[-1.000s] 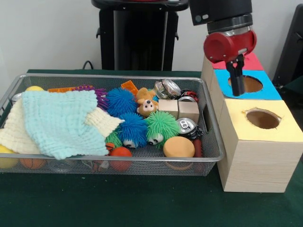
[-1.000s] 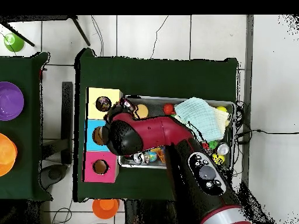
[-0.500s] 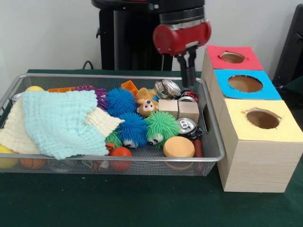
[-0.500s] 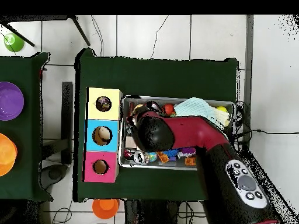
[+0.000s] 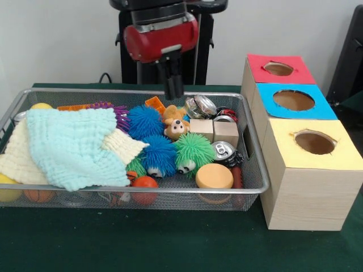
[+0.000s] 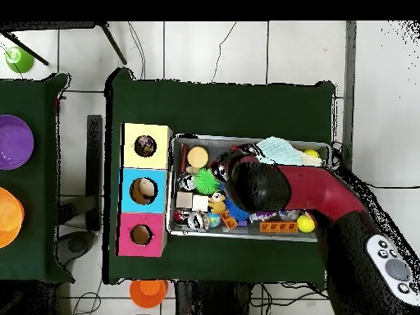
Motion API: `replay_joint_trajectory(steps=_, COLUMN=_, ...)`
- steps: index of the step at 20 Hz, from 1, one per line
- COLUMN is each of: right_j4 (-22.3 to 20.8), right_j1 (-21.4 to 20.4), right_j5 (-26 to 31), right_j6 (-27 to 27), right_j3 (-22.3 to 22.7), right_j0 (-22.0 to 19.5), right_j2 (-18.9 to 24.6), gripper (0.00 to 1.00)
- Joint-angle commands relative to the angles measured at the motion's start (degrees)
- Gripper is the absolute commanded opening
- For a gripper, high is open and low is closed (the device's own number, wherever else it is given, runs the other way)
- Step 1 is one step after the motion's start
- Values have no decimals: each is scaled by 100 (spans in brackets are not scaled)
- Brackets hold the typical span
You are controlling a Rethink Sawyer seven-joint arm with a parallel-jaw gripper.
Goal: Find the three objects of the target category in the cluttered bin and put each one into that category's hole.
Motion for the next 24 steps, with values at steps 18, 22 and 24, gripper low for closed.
replay_joint_trajectory(steps=18, right_j4=-1485, right_j1=1296, right_j5=3116, right_j6=-3600, right_j3=-2198, right_j0=-1099, right_j2=1001, gripper=0)
replay_joint_trajectory(steps=22, right_j4=-1557, right_j1=1217, right_j5=2942, right_j6=-3861, right_j3=-2104, right_j0=-1300, right_j2=1135, gripper=0)
replay_joint_trajectory(steps=24, right_j4=-1555, right_j1=1183, right_j5=2905, right_j6=-3929, right_j3=-2087, right_j0=-1342, right_j2=1161, gripper=0)
